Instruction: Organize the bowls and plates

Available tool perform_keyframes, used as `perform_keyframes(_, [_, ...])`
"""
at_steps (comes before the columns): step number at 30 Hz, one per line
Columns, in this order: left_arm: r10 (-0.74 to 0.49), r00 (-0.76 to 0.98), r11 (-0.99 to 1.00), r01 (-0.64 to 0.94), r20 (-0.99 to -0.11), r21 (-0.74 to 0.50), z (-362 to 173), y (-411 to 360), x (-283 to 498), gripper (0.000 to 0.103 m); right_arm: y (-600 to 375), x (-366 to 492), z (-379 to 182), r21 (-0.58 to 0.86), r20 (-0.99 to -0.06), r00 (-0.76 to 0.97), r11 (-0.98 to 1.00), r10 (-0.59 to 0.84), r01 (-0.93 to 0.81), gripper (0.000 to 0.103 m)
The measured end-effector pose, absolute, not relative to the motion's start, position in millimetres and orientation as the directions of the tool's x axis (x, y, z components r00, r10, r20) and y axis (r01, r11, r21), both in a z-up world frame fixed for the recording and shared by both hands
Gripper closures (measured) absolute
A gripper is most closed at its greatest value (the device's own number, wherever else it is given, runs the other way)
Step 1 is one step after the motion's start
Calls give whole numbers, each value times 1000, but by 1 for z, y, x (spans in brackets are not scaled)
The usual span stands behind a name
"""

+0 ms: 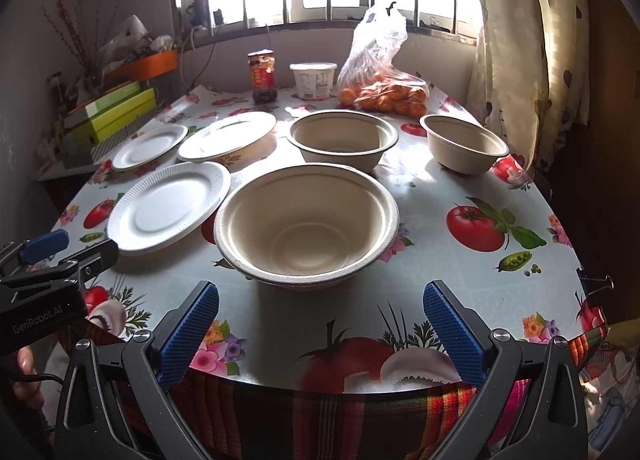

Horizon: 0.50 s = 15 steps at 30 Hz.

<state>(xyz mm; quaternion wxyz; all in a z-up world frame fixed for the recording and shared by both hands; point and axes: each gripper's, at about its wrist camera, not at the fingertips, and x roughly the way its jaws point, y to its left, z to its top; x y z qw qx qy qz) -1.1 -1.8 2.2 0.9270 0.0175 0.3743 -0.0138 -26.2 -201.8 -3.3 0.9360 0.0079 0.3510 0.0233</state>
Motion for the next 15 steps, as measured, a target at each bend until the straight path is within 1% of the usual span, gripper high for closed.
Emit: perform_keyframes(15, [-11,720,999,37,-694,22,3,-3,-2,21,-202,-27,-4,32,-655,754,999,50,-39,0])
